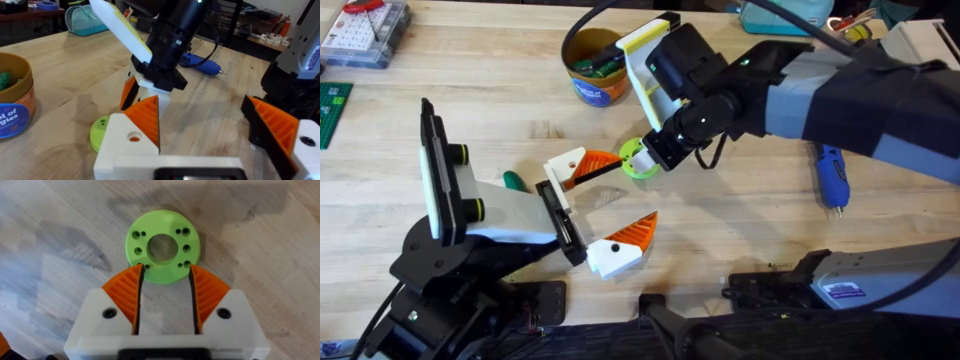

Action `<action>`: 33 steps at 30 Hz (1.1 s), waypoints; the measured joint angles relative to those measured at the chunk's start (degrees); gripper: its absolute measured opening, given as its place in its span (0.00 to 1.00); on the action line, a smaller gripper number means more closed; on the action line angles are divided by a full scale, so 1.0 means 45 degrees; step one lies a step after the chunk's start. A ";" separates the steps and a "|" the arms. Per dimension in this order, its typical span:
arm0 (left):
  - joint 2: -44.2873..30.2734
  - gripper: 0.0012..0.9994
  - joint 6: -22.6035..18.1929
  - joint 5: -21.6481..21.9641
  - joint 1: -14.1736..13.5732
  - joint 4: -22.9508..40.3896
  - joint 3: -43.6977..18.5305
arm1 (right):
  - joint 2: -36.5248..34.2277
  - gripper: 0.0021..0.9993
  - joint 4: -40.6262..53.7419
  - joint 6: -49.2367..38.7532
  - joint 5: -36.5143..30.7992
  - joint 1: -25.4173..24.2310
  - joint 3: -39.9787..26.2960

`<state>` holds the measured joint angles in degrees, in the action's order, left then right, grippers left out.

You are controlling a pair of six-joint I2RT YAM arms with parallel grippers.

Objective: Pick up the gripper from the table and insert it into the empty holder that is missing its gripper. Then pick up a screw, insert it into the mounting hole, and use the screwdriver to tighten it. Finally, clean up the table by picking up the vegetable and placing it into the bucket.

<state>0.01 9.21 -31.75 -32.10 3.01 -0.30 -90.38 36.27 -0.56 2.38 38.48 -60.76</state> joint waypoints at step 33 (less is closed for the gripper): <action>-0.0001 1.00 0.0052 0.0005 0.0000 -0.0005 0.0000 | -0.0812 0.39 -0.0166 -0.1519 0.1178 0.0835 0.0026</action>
<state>0.01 9.45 -31.73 -32.10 2.98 -0.30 -94.04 35.53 -7.39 7.68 42.24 -60.64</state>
